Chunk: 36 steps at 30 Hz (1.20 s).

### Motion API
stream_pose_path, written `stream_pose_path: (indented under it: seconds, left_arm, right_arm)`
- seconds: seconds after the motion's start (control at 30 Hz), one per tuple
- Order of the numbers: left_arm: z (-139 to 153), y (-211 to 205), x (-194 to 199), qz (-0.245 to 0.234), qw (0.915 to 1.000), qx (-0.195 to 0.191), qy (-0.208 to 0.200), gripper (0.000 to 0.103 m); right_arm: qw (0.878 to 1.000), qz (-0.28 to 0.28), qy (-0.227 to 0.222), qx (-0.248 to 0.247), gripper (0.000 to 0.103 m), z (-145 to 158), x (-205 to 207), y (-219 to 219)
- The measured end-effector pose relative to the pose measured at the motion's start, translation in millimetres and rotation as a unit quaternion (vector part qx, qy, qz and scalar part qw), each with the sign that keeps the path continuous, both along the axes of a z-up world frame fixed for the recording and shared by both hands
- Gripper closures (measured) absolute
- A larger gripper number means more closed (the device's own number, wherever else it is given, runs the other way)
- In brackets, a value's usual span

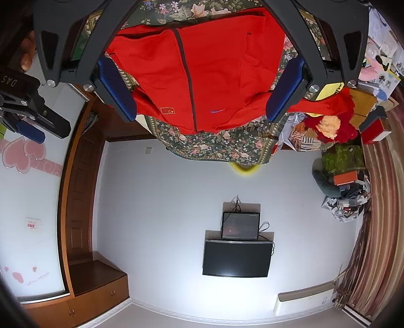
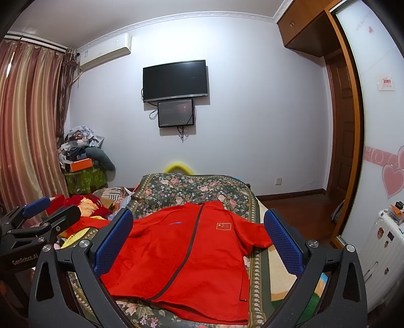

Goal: Fold large clothes

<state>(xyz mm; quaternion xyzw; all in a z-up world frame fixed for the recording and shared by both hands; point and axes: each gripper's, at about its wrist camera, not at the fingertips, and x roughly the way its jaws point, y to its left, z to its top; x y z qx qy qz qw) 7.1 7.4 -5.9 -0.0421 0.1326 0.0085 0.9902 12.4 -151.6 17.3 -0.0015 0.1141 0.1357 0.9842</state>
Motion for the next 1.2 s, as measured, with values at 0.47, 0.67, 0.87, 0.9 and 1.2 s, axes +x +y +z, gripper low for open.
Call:
stream_pose_path:
  seconds: [0.47, 0.67, 0.87, 0.9, 1.2]
  left_arm:
    - [-3, 1, 1, 0.008, 1.0, -0.001, 0.0, 0.0]
    - [-4, 2, 2, 0.012, 0.9999, -0.005, 0.001, 0.0]
    - [-4, 4, 5, 0.015, 0.9999, -0.008, 0.004, 0.0]
    - [-4, 5, 5, 0.015, 0.9998, -0.008, 0.004, 0.0]
    - [-5, 6, 10, 0.017, 0.9997, -0.013, 0.01, 0.0]
  right_arm:
    - [1.0, 0.004, 0.002, 0.001, 0.0, -10, 4, 5]
    - [1.0, 0.005, 0.002, 0.001, 0.0, -9, 4, 6]
    - [1.0, 0.006, 0.005, -0.001, 0.0, -8, 5, 7]
    - [1.0, 0.006, 0.005, -0.001, 0.0, -7, 5, 8]
    - [1.0, 0.005, 0.011, -0.003, 0.0, -8, 8, 12]
